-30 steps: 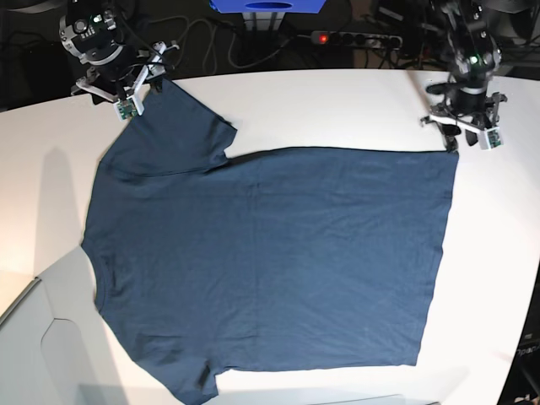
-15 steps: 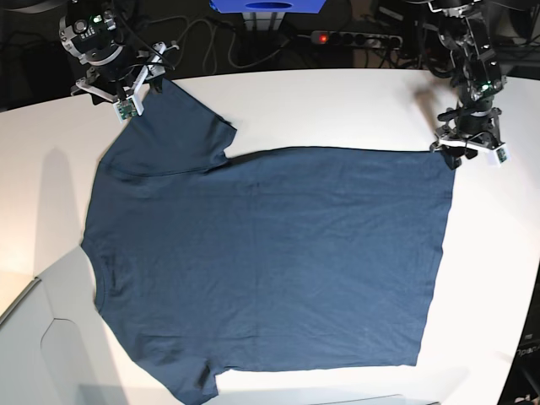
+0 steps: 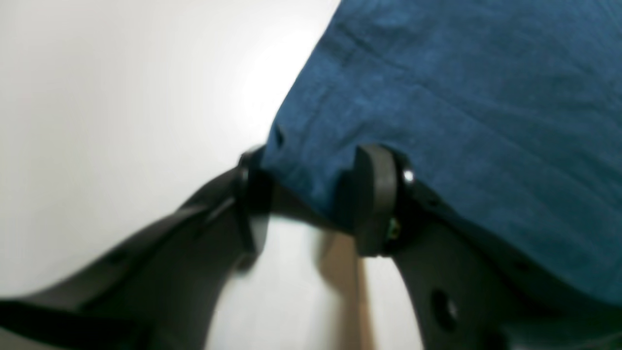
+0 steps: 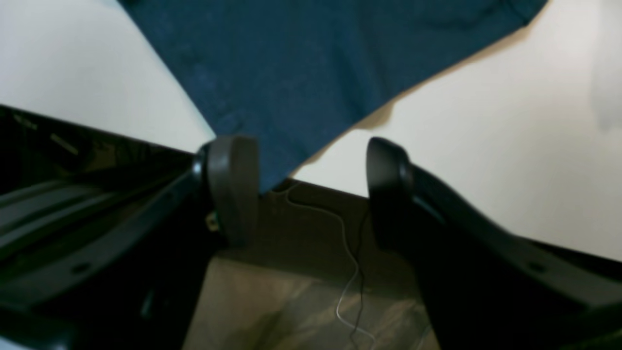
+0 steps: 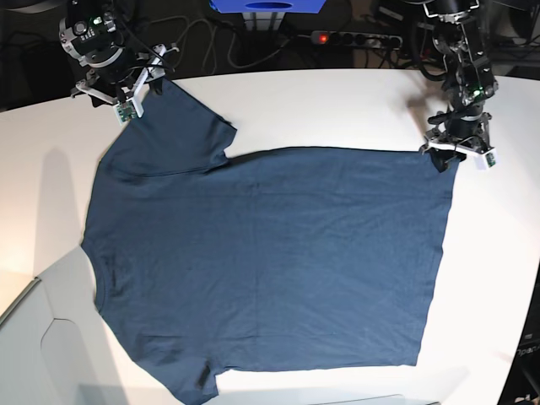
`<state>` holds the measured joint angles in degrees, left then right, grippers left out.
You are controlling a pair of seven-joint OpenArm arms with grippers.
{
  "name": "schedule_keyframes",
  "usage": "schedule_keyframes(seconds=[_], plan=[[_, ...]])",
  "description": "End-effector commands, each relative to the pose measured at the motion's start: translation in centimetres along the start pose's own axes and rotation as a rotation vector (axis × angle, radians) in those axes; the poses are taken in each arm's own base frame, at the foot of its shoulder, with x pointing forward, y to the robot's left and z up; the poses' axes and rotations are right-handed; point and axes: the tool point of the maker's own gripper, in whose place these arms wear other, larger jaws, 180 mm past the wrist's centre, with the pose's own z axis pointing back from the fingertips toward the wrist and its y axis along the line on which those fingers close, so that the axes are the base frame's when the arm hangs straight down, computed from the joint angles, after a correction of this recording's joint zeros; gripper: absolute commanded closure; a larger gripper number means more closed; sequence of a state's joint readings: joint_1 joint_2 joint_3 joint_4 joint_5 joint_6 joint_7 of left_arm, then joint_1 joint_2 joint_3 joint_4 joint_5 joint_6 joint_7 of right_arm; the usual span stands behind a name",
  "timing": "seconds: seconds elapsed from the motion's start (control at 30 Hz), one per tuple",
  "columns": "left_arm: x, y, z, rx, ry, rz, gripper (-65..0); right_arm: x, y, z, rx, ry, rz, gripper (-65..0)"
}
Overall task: Fold the T-shirt properly
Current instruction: 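Close both grippers on the shirt's shoulder corners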
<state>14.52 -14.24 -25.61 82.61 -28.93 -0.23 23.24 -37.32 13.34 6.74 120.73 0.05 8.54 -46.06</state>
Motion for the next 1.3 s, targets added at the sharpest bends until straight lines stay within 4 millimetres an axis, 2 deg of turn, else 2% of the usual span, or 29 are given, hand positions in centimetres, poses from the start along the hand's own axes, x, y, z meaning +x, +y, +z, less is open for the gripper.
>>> schedule_keyframes(seconds=[0.0, 0.27, 0.33, 0.43, 0.57, 0.67, 0.9, 1.27], plan=[[0.7, 0.0, 0.1, -0.002, -0.014, -0.006, -20.9, 0.4, 0.0, 0.3, 0.005, -0.02, 0.023, -33.3], [1.0, -0.1, 0.1, -0.004, -0.023, -0.007, -6.5, 0.6, 0.1, 0.3, 0.005, -0.032, 0.019, -33.6], [1.0, -0.1, 0.1, -0.004, -0.023, -0.007, 0.0, 0.8, 0.5, 0.2, 0.012, -0.037, 0.002, -34.1], [1.0, -0.1, 0.1, -0.004, -0.022, -0.008, 0.0, 0.8, 0.7, 0.2, 0.017, -0.039, -0.006, -34.2], [1.1, 0.0, 0.2, -0.003, -0.027, -0.007, 0.0, 0.7, 2.4, -0.2, 0.059, -0.035, -0.011, -34.2], [1.2, 0.0, 0.2, -0.002, -0.03, -0.005, 0.0, 0.9, 2.7, -0.8, 0.066, -0.038, -0.04, -34.3], [0.9, 0.2, 0.4, 0.003, -0.025, -0.005, 0.0, -0.8, 2.4, -3.1, 0.07, 0.024, -0.069, -34.3], [0.1, 0.6, 0.8, 0.009, -0.009, -0.006, 0.0, -2.3, 2.0, -5.2, 0.074, 0.083, -0.09, -33.4]])
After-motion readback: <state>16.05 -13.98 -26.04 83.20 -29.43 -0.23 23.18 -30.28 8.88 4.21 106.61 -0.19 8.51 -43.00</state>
